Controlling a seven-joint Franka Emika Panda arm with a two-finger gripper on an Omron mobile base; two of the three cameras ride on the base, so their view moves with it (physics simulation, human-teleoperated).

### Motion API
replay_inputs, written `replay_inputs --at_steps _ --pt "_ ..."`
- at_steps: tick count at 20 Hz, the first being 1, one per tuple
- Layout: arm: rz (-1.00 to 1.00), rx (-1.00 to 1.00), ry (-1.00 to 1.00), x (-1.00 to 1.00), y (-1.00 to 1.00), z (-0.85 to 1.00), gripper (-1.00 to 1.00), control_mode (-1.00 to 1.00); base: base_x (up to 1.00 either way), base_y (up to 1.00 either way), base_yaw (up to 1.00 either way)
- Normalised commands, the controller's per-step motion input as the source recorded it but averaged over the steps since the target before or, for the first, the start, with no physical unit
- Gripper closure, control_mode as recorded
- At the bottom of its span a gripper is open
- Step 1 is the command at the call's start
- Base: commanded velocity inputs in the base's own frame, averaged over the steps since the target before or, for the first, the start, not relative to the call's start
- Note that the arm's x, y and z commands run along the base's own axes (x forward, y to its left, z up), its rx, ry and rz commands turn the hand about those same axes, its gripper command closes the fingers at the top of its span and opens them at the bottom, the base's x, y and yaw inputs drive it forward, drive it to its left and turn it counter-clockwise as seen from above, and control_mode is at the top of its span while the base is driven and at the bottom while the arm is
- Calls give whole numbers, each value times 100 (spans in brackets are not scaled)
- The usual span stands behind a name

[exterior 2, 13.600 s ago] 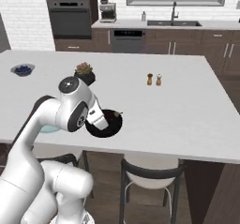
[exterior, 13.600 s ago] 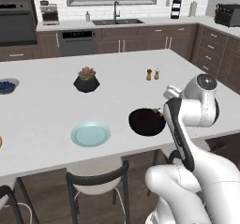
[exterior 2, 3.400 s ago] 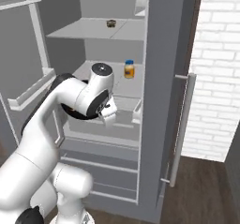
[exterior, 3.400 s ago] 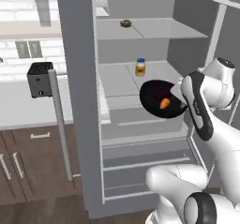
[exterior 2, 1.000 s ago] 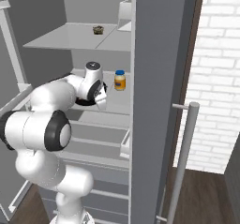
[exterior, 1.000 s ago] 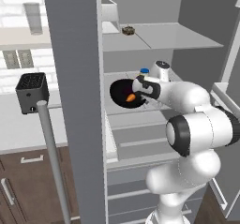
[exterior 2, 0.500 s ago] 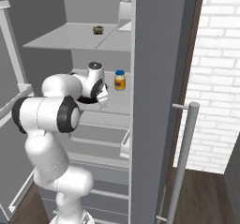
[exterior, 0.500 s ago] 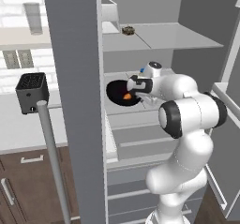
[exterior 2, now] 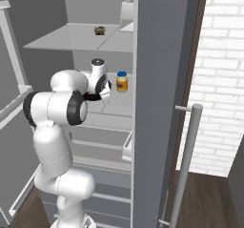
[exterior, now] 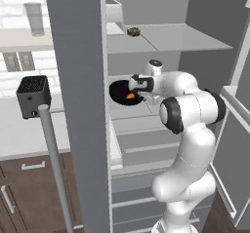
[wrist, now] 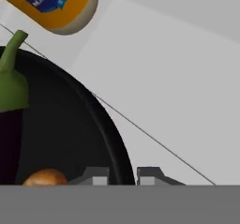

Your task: Pick the chicken drumstick and eggplant from their plates and place them in the bowl. Then put the bowl in the fridge.

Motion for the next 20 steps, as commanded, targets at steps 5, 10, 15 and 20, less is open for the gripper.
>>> replay_inputs --at_steps 5,10,15,20 --pt "0 0 -5 -29 0 4 -100 -100 0 0 0" --pt "0 0 -18 -94 0 8 -100 -100 0 0 0" --pt "0 -3 -41 -93 0 43 -100 -100 0 0 0" --pt "-6 -2 -52 -100 0 100 -100 -100 0 0 0"
